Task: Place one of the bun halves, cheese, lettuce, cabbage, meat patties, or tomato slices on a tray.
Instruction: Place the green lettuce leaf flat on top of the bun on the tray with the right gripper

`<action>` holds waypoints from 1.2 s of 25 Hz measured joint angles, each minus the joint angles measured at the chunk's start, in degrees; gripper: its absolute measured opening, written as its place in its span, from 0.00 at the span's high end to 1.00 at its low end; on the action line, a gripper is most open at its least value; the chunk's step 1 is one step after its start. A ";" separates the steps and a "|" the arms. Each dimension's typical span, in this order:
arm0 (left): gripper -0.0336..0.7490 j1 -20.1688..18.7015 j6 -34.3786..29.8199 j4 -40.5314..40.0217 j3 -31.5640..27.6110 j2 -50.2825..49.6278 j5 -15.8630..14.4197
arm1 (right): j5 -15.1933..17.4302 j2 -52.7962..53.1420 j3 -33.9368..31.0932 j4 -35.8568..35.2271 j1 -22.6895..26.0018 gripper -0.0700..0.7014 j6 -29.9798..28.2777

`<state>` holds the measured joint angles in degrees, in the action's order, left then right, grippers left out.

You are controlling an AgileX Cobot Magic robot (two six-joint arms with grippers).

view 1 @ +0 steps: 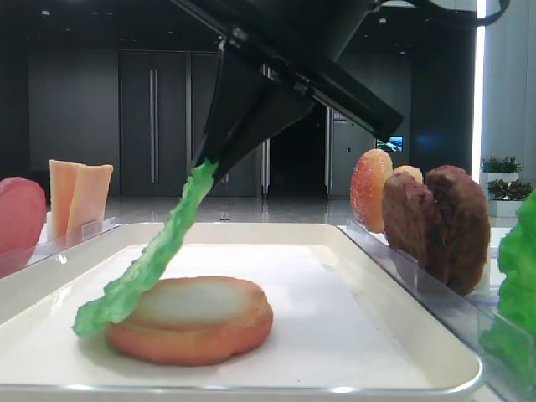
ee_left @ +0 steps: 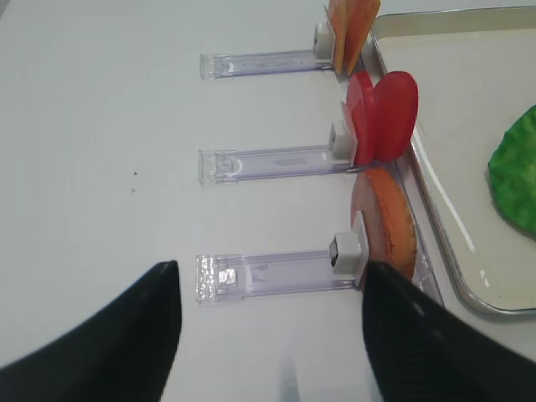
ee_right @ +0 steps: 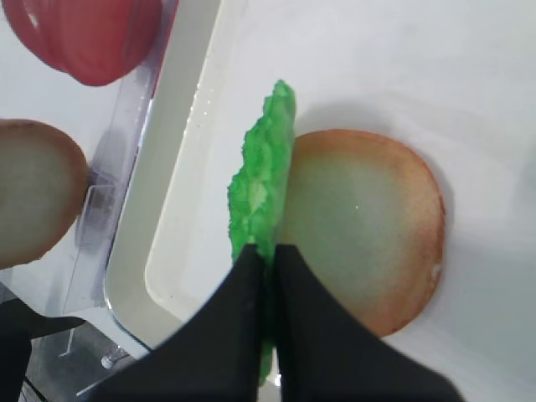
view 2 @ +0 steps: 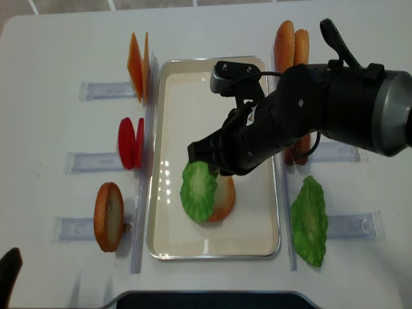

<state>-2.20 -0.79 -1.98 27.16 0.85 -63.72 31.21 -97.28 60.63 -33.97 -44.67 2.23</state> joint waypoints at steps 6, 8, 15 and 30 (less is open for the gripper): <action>0.30 0.00 0.00 0.00 0.00 0.00 0.00 | 0.14 0.00 0.00 1.86 0.00 0.87 0.59; 0.30 0.00 0.00 0.00 0.00 0.00 0.00 | 0.45 0.00 0.00 1.97 0.00 0.87 0.59; 0.30 0.00 0.00 0.00 0.00 0.00 0.00 | 2.23 0.00 0.00 4.62 0.00 0.86 1.59; 0.30 0.00 0.00 0.00 0.00 0.00 0.00 | 2.63 0.00 0.00 5.32 0.00 0.43 2.86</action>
<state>-2.20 -0.79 -1.98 27.16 0.85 -63.72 33.84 -97.28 60.63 -28.66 -44.67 5.09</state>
